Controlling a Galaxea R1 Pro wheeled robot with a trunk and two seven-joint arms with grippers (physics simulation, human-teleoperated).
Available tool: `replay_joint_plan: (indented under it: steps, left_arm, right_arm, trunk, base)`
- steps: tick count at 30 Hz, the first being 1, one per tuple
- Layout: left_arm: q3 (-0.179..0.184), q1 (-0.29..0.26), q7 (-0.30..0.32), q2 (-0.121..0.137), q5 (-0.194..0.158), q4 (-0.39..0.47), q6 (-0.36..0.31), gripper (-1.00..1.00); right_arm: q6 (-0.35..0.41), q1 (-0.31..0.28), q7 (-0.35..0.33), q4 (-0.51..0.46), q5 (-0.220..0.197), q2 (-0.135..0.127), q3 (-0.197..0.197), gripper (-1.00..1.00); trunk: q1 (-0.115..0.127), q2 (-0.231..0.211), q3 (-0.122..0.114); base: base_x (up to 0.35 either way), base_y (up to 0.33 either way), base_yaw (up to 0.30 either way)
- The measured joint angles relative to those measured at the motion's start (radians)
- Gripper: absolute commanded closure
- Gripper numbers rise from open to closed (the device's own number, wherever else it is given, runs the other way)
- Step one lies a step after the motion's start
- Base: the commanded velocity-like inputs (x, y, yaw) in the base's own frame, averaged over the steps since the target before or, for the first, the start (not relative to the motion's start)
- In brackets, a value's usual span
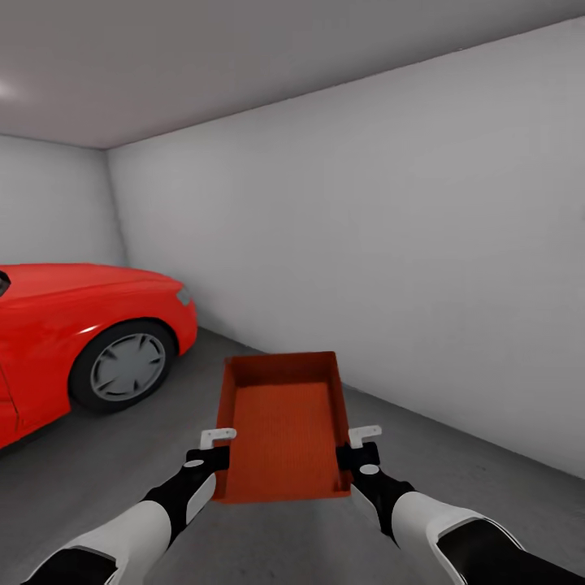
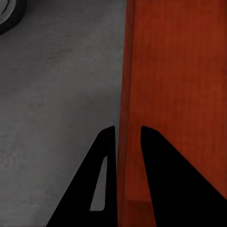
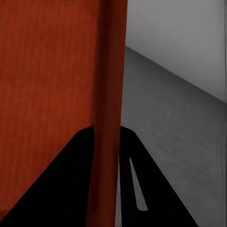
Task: Move the two storage containers from the living room to the garage. In the garage, place one container on the floor and stack the other container on top of it (either order is fine).
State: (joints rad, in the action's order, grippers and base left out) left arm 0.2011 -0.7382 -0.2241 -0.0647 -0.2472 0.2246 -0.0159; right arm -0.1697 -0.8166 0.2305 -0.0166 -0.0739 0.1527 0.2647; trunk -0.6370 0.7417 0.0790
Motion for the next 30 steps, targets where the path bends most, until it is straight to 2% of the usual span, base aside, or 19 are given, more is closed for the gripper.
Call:
replay_joint_plan:
  steps: [30]
  left_arm:
    - [0.001,0.000,0.000,0.000,0.000,-0.001,-0.003,1.00]
  right_arm:
    - [0.002,0.000,0.000,0.002,-0.002,0.000,0.000,1.00]
  trunk:
    - [0.000,0.000,0.000]
  base:
    - [0.322,0.142,-0.285]
